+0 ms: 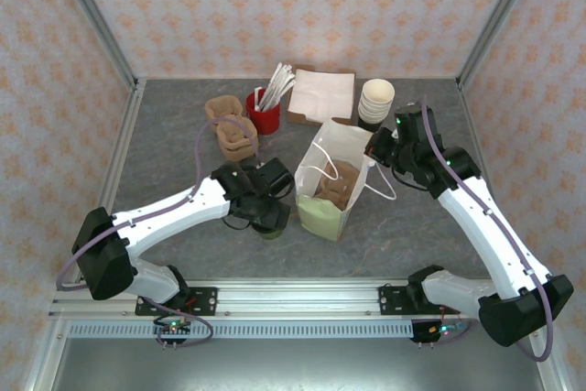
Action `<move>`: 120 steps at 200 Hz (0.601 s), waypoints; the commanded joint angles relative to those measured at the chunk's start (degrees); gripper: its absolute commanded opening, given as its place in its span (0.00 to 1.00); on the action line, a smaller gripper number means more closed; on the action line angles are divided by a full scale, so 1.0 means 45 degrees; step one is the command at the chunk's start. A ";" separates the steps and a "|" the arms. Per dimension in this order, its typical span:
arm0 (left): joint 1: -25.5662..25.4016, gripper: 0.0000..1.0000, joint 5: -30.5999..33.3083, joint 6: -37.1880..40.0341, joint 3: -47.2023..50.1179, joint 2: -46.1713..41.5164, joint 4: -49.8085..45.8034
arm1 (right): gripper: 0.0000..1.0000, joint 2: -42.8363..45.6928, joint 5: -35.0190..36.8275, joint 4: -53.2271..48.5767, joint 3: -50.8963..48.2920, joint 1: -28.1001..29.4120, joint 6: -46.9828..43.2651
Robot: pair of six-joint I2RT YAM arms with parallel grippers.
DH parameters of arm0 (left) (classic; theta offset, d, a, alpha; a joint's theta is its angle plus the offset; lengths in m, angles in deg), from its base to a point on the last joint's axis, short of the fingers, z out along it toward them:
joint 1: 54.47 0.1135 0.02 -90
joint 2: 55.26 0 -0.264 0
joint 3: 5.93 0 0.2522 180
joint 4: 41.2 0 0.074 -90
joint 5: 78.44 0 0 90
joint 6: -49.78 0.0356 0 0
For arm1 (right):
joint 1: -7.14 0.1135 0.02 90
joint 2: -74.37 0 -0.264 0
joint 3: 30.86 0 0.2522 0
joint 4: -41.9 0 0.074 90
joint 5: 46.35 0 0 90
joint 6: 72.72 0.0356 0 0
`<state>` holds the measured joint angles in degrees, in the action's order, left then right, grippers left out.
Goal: Pack the takeout coffee
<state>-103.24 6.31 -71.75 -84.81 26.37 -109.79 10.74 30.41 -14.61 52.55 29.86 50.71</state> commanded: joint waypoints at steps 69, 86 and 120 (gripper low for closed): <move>-0.0158 0.77 0.0017 -0.0027 -0.0141 0.0193 -0.0678 | 0.00 0.0138 0.0421 -0.0145 -0.0145 -0.0009 0.0064; -0.0177 0.80 0.0055 -0.0035 -0.0320 0.0199 -0.0819 | 0.00 0.0147 0.0421 -0.0136 -0.0165 0.0007 0.0037; -0.0239 0.81 -0.0025 0.0015 -0.0658 0.0259 -0.1066 | 0.00 0.0136 0.0423 -0.0080 -0.0238 0.0009 0.0045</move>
<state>-103.70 6.07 -71.71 -85.51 26.65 -111.34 10.74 30.63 -14.78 52.37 29.86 50.71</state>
